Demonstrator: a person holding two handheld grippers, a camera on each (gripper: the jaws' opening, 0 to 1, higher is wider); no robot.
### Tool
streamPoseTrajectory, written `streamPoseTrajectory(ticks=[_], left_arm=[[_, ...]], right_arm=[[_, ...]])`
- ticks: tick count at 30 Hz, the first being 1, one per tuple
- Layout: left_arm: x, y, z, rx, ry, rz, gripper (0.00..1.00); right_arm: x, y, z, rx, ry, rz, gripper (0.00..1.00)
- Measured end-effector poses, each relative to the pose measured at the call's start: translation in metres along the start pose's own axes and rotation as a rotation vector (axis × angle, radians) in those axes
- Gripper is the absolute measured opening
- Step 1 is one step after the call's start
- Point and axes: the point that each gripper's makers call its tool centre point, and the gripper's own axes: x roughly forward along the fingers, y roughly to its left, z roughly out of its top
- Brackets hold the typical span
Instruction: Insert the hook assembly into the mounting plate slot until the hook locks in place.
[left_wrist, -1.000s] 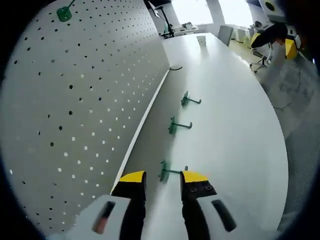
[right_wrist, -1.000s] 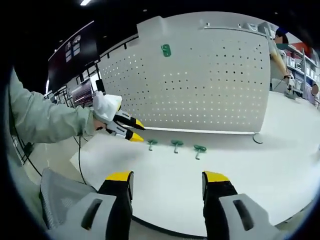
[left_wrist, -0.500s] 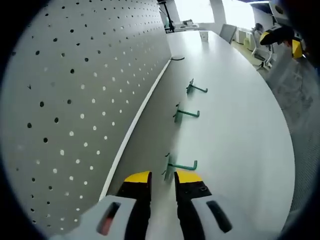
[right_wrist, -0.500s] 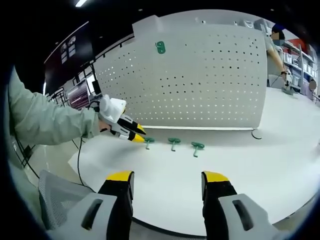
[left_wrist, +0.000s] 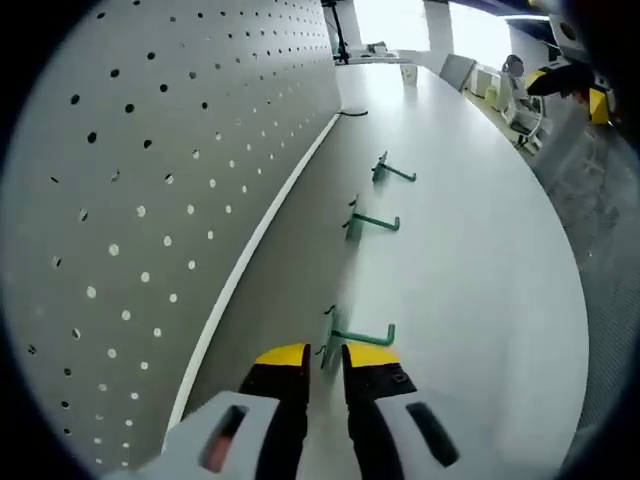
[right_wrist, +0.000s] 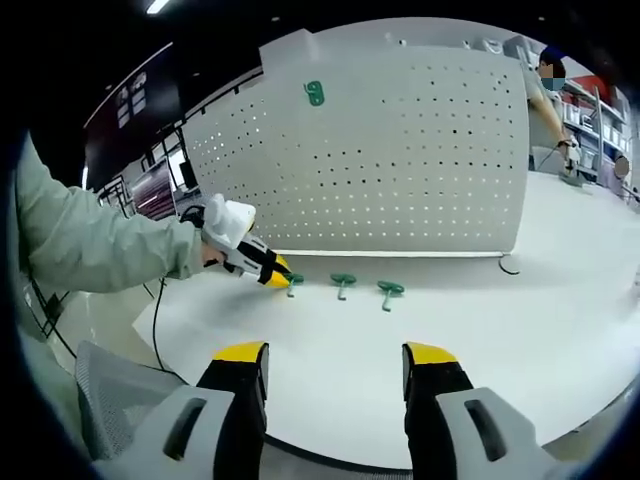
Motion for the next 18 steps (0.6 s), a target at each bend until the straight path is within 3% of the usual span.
streamPoseTrajectory(ticks=[12,18], left_arm=[[0.0017,-0.0073,0.0016,-0.055,0.001,-0.019,0.04],[0.0016,-0.0058,0.0004,-0.14,0.001,0.012,0.03]], right_arm=[[0.0032,0.0057,0.0013,-0.006,0.003,0.012,0.52],[0.0043,0.0078,0.0037,-0.008,0.002,0.021,0.52]])
